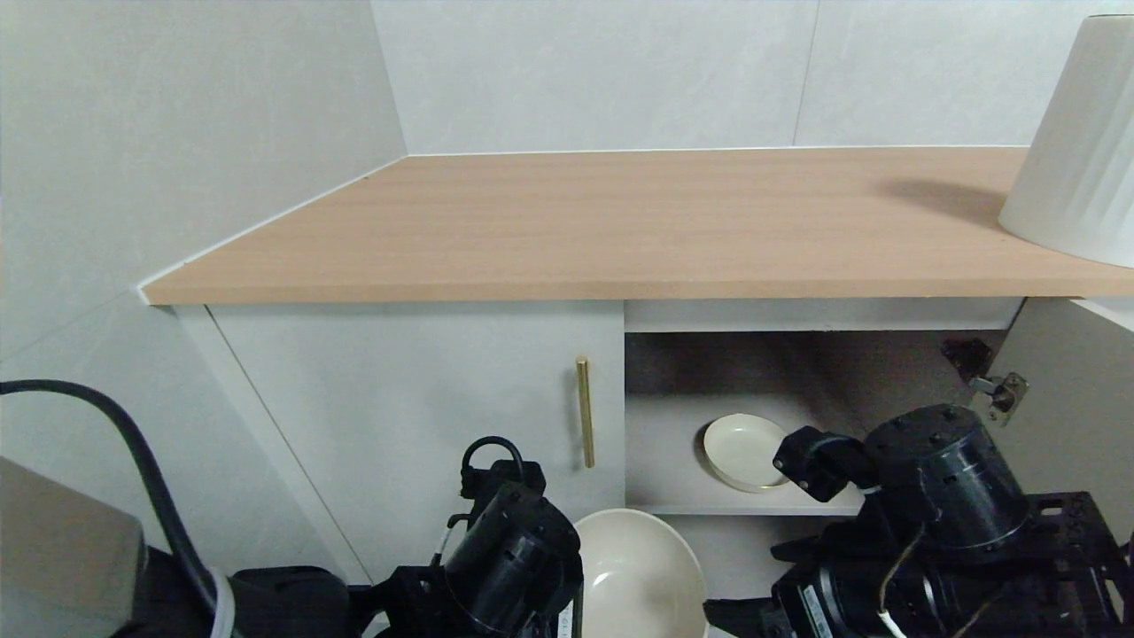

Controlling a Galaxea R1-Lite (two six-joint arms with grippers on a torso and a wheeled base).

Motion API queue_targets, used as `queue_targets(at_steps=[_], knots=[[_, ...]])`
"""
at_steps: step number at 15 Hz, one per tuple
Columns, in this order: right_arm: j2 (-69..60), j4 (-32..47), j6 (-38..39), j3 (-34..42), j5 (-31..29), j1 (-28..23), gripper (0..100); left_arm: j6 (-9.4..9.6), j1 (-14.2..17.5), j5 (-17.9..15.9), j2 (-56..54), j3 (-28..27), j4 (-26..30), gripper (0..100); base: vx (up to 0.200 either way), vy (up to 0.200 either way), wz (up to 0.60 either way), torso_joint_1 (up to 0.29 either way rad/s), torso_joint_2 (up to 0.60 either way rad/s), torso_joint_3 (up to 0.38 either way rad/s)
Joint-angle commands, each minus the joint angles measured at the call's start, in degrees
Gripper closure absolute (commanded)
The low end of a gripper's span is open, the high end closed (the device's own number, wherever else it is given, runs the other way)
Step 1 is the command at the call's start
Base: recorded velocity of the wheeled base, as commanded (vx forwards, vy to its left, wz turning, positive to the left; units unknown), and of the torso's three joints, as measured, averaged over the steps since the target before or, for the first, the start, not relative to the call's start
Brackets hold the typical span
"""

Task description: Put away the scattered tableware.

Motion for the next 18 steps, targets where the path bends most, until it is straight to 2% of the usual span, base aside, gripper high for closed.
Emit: queue_targets(at_steps=[1, 6, 15, 16, 18], knots=[[4.2, -0.5, 0.7, -1.8, -2.2, 1.1, 0, 0.04, -1.4, -0.1, -0.8, 0.0, -0.1, 100, 0.000, 0.000, 0.00, 0.000, 0.00, 0.000], [8.7, -6.2, 0.9, -1.5, -8.4, 1.2, 0, 0.04, -2.4, -0.1, -0.8, 0.2, -0.1, 100, 0.000, 0.000, 0.00, 0.000, 0.00, 0.000], [10.1, -6.3, 0.8, -1.5, -8.9, 1.5, 0, -0.05, -2.4, 0.0, -1.1, 0.1, -0.2, 100, 0.000, 0.000, 0.00, 0.000, 0.00, 0.000], [10.2, -6.3, 0.8, -1.5, -8.9, 1.5, 100, -0.05, -2.4, -0.1, -1.1, 0.1, -0.1, 100, 0.000, 0.000, 0.00, 0.000, 0.00, 0.000], [10.3, -6.3, 0.9, -1.6, -8.9, 1.5, 100, -0.05, -2.4, 0.0, -1.1, 0.1, -0.1, 100, 0.000, 0.000, 0.00, 0.000, 0.00, 0.000]])
